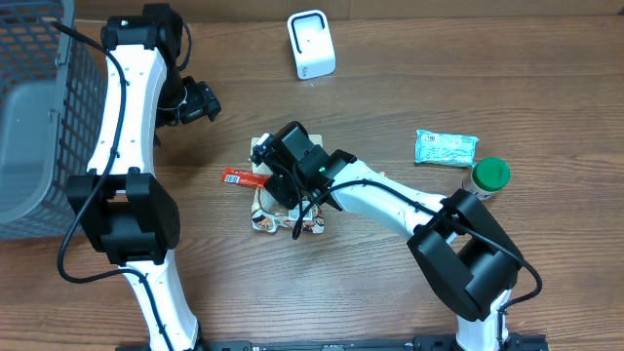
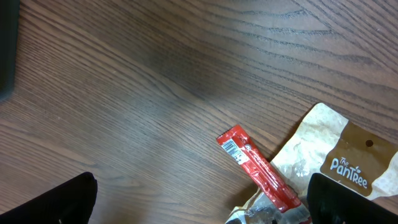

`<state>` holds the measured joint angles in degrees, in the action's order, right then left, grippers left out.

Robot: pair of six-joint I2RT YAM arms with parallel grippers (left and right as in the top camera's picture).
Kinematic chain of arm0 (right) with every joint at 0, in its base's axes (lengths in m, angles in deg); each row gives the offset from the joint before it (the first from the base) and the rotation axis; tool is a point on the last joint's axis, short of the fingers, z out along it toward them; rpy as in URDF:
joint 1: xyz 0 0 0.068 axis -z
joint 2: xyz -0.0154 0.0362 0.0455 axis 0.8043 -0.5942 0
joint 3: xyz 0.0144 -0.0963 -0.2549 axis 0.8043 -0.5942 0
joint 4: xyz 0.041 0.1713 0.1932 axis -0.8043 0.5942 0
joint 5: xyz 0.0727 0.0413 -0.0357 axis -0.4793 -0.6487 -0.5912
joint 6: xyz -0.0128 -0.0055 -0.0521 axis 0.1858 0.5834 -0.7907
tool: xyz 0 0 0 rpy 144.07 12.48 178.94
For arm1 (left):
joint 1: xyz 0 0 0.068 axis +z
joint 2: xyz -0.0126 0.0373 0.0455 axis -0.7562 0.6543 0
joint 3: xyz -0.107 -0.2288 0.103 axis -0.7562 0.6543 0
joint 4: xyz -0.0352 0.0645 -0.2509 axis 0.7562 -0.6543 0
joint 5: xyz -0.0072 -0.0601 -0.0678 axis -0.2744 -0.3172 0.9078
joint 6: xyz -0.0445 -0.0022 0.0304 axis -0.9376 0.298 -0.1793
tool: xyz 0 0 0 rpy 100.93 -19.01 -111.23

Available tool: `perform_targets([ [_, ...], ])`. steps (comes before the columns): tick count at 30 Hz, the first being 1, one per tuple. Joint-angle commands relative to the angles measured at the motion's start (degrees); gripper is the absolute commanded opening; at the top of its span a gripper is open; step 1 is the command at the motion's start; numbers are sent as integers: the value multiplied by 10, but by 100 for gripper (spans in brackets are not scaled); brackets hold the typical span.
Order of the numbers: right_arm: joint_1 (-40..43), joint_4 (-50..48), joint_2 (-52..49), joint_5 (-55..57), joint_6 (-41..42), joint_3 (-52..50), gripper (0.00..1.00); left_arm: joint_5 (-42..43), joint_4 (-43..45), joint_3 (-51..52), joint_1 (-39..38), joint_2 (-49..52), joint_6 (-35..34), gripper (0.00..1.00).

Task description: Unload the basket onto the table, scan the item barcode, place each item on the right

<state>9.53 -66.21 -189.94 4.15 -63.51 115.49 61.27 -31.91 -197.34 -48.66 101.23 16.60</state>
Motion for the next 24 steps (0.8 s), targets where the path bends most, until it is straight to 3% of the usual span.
perform_targets([
  [1,0,-13,-16,-3,-16,3,45,3,-1,-10,-1,-10,1,100],
  [6,0,-10,-39,-3,-16,3,45,3,-1,-10,-1,-10,1,100],
  [9,0,-8,-39,-3,-16,6,19,3,-1,-10,-1,-10,1,100],
  [12,0,-8,-19,-3,-16,10,13,3,-1,-10,-1,-10,1,100],
  [13,1,-8,-4,-3,-16,10,4,3,-1,-10,-1,-10,1,100],
  [20,3,37,81,37,-15,10,4,3,-1,-10,-1,-10,1,100],
  [24,17,113,101,78,37,10,4,3,-1,-10,-1,-10,1,100],
])
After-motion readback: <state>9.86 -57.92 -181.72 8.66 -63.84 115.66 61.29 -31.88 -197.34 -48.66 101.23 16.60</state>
